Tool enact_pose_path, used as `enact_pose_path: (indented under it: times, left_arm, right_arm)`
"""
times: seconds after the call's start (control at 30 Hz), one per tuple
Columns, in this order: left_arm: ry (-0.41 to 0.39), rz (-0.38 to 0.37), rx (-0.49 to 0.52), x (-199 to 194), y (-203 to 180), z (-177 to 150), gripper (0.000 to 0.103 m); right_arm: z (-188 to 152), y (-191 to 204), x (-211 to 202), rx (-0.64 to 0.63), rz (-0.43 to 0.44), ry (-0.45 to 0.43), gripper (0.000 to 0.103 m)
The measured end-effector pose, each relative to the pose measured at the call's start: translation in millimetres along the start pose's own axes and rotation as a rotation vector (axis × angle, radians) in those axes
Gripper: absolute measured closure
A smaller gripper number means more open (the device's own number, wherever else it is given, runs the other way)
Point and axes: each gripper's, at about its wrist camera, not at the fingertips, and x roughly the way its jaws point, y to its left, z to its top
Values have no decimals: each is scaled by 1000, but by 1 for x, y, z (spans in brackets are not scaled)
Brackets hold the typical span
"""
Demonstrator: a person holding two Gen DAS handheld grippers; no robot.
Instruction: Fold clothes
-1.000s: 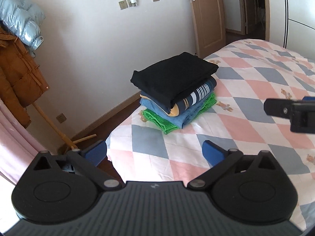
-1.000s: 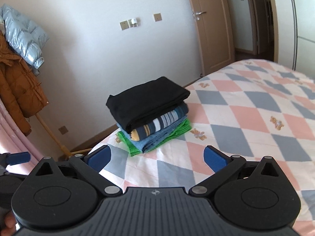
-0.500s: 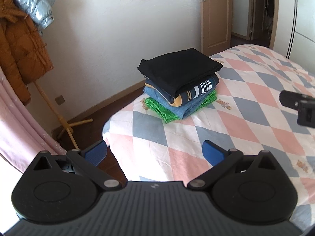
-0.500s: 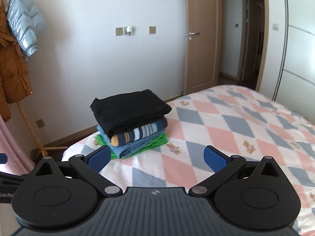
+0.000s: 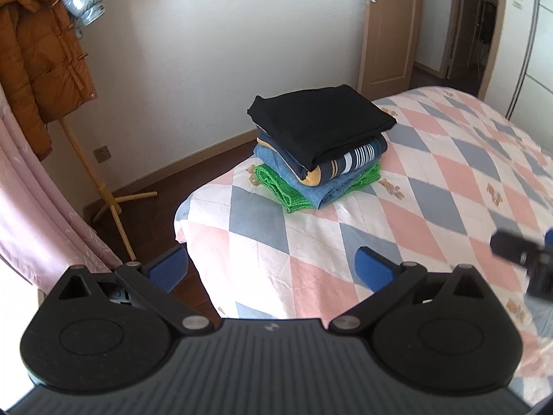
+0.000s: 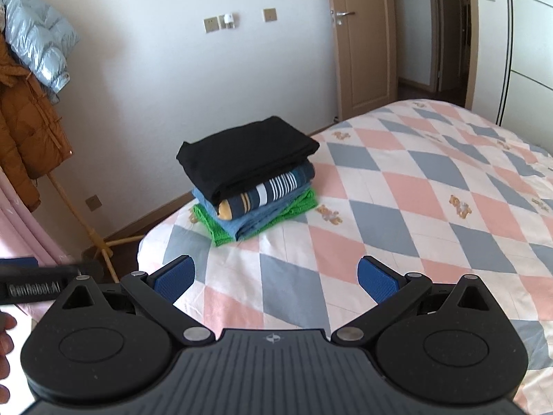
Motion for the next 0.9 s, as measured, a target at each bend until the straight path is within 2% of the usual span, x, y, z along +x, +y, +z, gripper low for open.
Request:
enact_pose_path:
  times: [0.1,0.23,0.43,0.57,0.7,0.9]
  left_arm:
    - [3,-18,0,2,1,5,1]
    - [3,2,28,11,1,9,1]
    - [39,-10,51,36,7,21,1]
    - [52,-24,68,51,12,33,1]
    - [47,-20,79,63,23,47,1]
    - [58,-18,70,83,35,67,1]
  right_arm:
    - [-1,1,7,-1,-2,25,0]
    - [-1,1,20,21,-5,51,0]
    - [1,4,45,55,-34,99,0]
    - [11,13,64,53,-79,143,0]
    - [24,27,79,21,-110,146,0]
    - [36,38,102,15,-111,175,0]
